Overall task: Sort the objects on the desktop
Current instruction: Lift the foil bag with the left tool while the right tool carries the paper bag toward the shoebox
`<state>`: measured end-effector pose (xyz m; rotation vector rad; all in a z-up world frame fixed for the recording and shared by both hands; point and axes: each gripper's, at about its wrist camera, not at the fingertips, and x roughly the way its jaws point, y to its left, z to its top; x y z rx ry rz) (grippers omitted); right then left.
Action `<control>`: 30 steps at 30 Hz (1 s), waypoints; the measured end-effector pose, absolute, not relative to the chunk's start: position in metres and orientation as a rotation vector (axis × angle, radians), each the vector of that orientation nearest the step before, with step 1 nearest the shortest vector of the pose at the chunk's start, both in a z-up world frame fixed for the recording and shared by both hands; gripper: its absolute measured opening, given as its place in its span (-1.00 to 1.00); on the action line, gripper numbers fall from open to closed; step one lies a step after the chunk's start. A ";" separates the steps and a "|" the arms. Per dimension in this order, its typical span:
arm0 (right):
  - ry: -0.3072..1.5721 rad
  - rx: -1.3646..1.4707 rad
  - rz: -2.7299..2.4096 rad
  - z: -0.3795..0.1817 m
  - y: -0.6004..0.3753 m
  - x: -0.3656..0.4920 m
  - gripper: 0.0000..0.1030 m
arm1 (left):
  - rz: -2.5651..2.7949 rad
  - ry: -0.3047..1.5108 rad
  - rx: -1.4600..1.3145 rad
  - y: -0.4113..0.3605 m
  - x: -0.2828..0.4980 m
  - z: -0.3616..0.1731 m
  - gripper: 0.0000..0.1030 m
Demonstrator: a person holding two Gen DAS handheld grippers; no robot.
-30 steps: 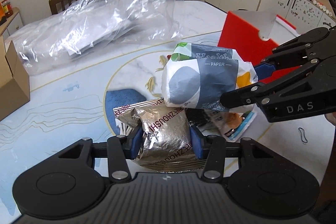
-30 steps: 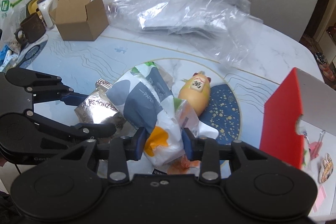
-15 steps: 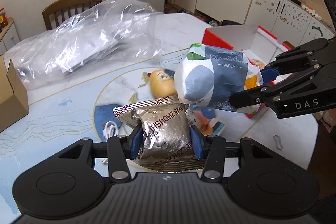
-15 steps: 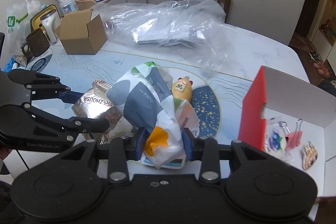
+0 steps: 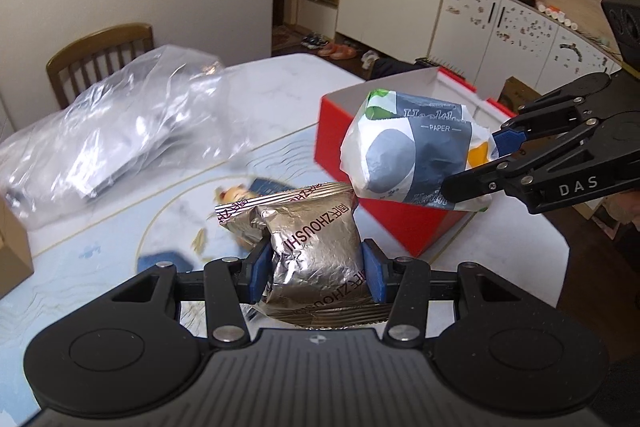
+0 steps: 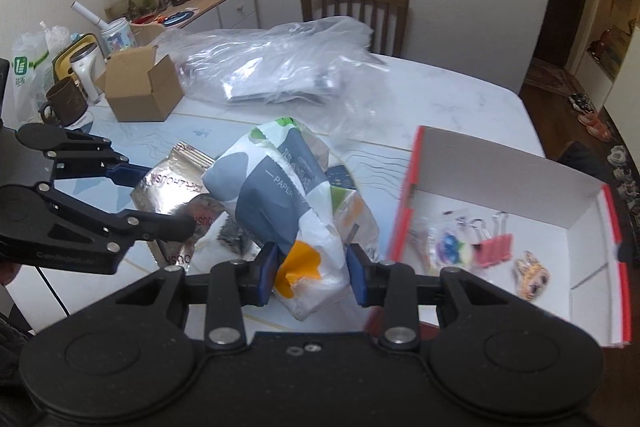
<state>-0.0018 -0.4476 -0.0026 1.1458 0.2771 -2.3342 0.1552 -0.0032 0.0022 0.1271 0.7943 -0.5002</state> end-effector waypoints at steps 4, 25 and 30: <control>0.265 1.154 -2.358 0.001 -0.428 -0.004 -0.30 | -0.521 0.776 0.139 -0.021 0.158 0.010 -0.09; 0.244 1.198 -2.408 -0.008 -0.333 -0.030 -0.30 | -0.582 0.905 0.268 -0.072 0.161 -0.028 -0.09; 0.249 1.190 -2.400 -0.009 -0.325 -0.038 -0.30 | -0.571 0.984 0.278 -0.070 0.146 -0.052 0.37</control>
